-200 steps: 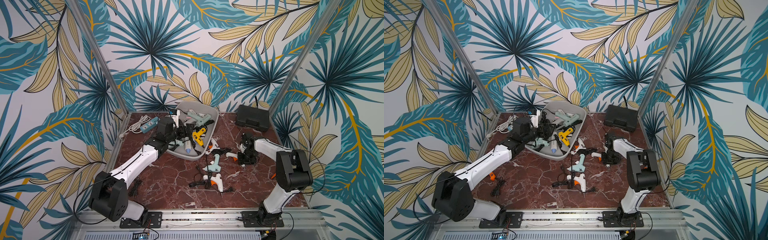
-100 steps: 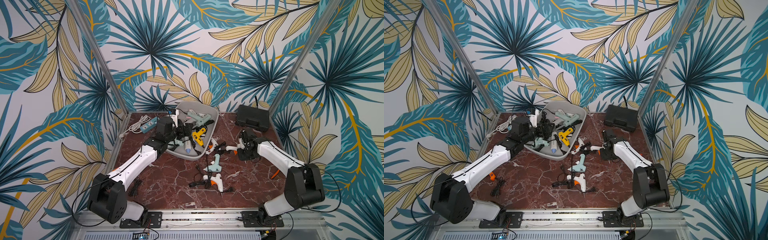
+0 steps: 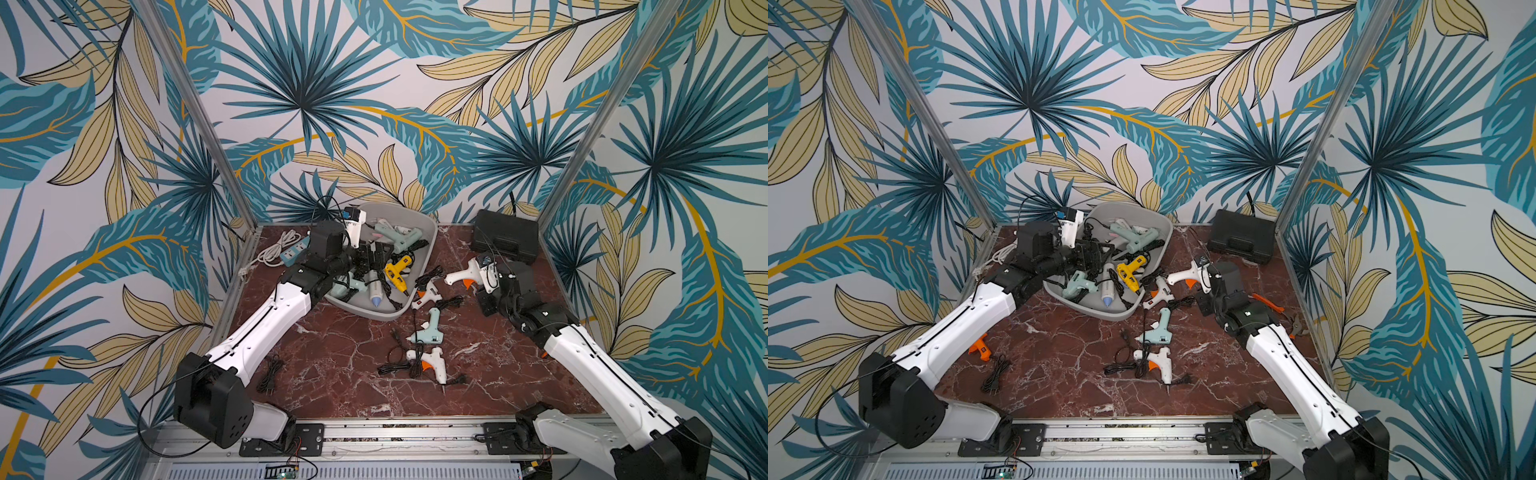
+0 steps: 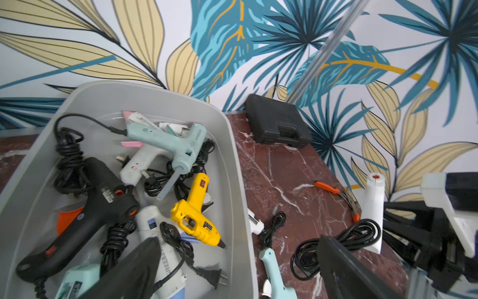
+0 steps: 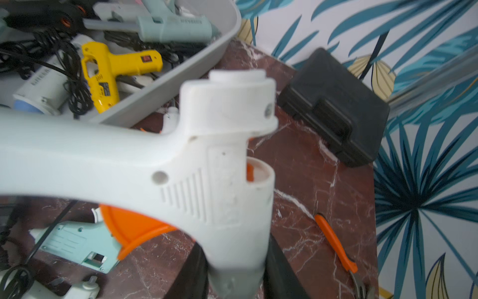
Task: Put the hot melt glue gun into the storage box
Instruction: Pick up the hot melt adhesive gun from the center of the board.
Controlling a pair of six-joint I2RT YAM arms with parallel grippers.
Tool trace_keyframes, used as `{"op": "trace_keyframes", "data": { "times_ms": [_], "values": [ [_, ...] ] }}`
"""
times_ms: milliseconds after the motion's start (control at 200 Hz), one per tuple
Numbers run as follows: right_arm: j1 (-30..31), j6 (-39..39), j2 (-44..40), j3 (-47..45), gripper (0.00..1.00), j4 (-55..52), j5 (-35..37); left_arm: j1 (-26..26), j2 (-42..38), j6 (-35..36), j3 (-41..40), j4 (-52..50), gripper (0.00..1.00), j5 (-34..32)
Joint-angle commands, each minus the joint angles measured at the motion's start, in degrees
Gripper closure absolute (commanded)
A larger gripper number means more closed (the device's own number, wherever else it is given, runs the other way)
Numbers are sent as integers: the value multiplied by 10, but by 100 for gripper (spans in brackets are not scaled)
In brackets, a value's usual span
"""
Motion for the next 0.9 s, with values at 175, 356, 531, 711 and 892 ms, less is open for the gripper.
{"op": "trace_keyframes", "data": {
  "times_ms": [175,356,531,711,892],
  "values": [
    [41,-91,-43,-14,100,111,-59,-28,27,35,93,-133,0,197],
    [61,-115,-38,0,100,119,-59,-70,42,69,133,-182,0,207],
    [79,-131,-31,16,100,120,-42,-96,66,93,162,-216,0,212],
    [97,-139,-19,28,100,117,-31,-112,96,100,184,-222,4,212],
    [108,-141,-6,39,100,112,-17,-120,127,101,204,-225,18,219]
  ]
}}
